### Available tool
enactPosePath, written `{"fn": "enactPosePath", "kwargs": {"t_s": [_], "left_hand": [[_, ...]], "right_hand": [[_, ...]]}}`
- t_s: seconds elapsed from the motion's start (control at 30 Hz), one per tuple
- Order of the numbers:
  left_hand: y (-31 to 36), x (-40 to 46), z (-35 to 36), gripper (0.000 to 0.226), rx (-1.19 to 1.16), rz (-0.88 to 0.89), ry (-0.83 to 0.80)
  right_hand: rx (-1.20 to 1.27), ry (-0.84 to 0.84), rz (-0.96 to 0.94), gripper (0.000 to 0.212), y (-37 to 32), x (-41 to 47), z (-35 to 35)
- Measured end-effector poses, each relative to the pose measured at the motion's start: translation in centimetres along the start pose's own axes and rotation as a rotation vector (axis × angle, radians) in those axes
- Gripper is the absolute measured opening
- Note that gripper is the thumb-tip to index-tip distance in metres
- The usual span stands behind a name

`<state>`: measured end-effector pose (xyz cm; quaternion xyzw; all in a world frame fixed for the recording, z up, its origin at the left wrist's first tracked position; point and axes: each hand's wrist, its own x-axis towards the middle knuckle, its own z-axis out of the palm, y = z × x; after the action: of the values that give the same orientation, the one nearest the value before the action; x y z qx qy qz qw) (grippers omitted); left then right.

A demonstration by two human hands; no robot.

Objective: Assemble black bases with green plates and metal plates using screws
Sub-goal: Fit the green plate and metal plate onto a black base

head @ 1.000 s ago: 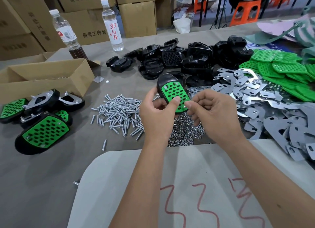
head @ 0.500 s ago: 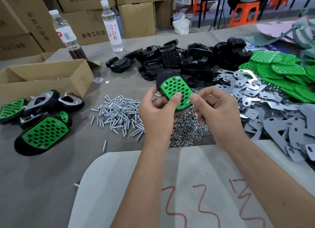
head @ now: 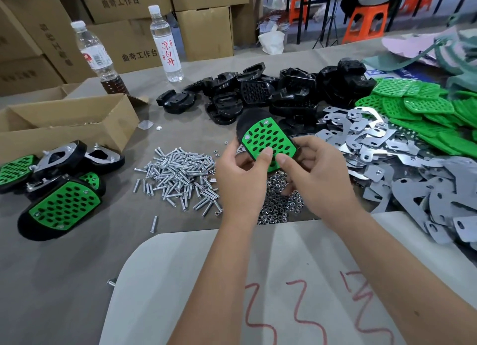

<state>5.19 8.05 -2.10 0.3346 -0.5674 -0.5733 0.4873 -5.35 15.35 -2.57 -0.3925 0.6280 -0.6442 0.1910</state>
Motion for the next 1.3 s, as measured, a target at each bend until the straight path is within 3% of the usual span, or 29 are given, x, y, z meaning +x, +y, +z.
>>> {"fn": "enactPosePath", "kwargs": {"t_s": [0.13, 0.23, 0.33, 0.43, 0.53, 0.63, 0.73, 0.8, 0.93, 1.0, 1.07, 1.17, 1.3], "left_hand": [[0.4, -0.2, 0.6, 0.027, -0.050, -0.108, -0.014], [0.9, -0.1, 0.6, 0.030, -0.199, -0.222, -0.031], [1.1, -0.1, 0.5, 0.022, -0.244, -0.271, -0.042], [1.1, 0.0, 0.5, 0.016, -0.303, -0.320, -0.048], [1.0, 0.1, 0.7, 0.014, -0.363, -0.388, 0.034], [1.0, 0.1, 0.6, 0.019, -0.415, -0.407, 0.043], [0.9, 0.2, 0.4, 0.023, -0.497, -0.430, -0.006], [0.9, 0.3, 0.2, 0.026, -0.571, -0.452, -0.033], [0.6, 0.4, 0.3, 0.032, -0.671, -0.491, -0.061], [0.6, 0.3, 0.4, 0.033, -0.691, -0.495, -0.065], [0.5, 0.1, 0.5, 0.033, -0.709, -0.486, -0.078], [0.5, -0.1, 0.8, 0.034, -0.703, -0.459, -0.115], [0.6, -1.1, 2.0, 0.036, -0.706, -0.461, -0.174]], "right_hand": [[-0.348, 0.129, -0.271, 0.029, -0.3, -0.4, 0.4], [-0.525, 0.090, -0.470, 0.035, -0.6, -0.3, 0.2], [-0.616, 0.044, -0.545, 0.038, -0.6, -0.6, 0.3], [-0.590, 0.008, -0.516, 0.044, -0.4, -0.4, -0.3], [-0.501, -0.051, -0.503, 0.033, -0.4, -0.5, -0.7], [-0.461, 0.061, -0.489, 0.022, -0.7, -0.2, -1.3], [-0.764, 0.231, -0.418, 0.014, -0.2, 0.8, -3.3], [-0.942, 0.252, -0.287, 0.020, 0.3, 1.6, -4.7], [-1.231, -0.027, -0.026, 0.056, 1.1, 2.2, -5.3], [-1.208, -0.144, -0.008, 0.059, 1.6, 2.0, -5.4], [-1.055, -0.139, -0.025, 0.066, 1.3, 1.8, -5.9], [-0.892, 0.005, -0.074, 0.061, -0.1, 1.6, -7.1], [-0.874, 0.153, -0.094, 0.036, -1.7, 0.7, -11.2]]}}
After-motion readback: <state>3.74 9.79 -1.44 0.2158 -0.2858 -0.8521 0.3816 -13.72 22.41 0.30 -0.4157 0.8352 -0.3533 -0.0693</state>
